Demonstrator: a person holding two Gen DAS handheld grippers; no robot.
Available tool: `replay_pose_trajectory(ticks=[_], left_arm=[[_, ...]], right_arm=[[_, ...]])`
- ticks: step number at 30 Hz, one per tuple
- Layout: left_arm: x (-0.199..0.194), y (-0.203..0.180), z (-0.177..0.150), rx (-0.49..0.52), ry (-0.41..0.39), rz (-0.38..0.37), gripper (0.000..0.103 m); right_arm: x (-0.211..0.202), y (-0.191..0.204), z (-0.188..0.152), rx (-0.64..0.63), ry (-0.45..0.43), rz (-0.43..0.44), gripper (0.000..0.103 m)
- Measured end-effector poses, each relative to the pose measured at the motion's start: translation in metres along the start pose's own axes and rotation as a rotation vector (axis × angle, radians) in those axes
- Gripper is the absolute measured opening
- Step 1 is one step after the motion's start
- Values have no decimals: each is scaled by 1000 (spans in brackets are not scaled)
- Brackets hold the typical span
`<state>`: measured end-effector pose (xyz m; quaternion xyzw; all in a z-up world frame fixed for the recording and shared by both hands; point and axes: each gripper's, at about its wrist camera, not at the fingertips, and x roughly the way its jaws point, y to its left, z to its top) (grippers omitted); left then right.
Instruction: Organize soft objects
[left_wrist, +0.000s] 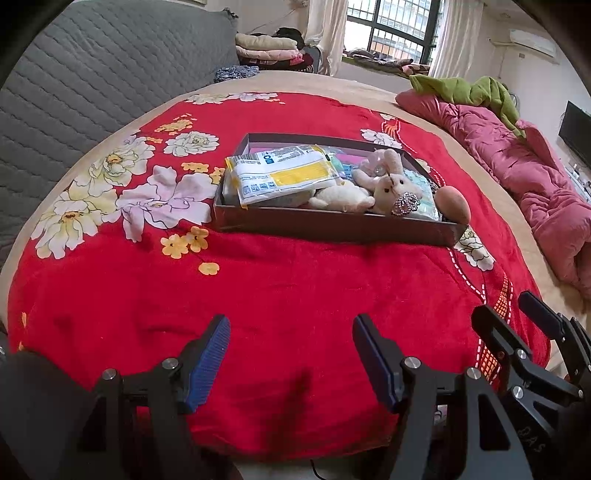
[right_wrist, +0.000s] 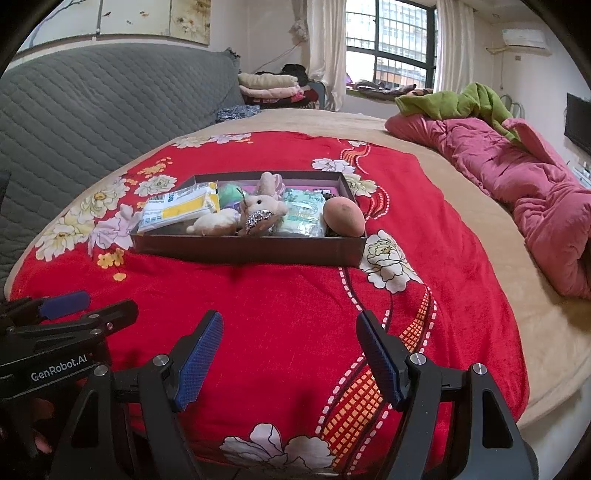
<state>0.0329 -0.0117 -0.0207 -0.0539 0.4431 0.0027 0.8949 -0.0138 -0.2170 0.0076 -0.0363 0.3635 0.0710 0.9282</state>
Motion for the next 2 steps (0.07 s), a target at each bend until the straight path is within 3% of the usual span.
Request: replay_pose_trajectory(ticks=[2], left_arm=[[0,1,1,-4,-2,-6,68]], right_arm=[[0,0,0,1,-1,-2,76]])
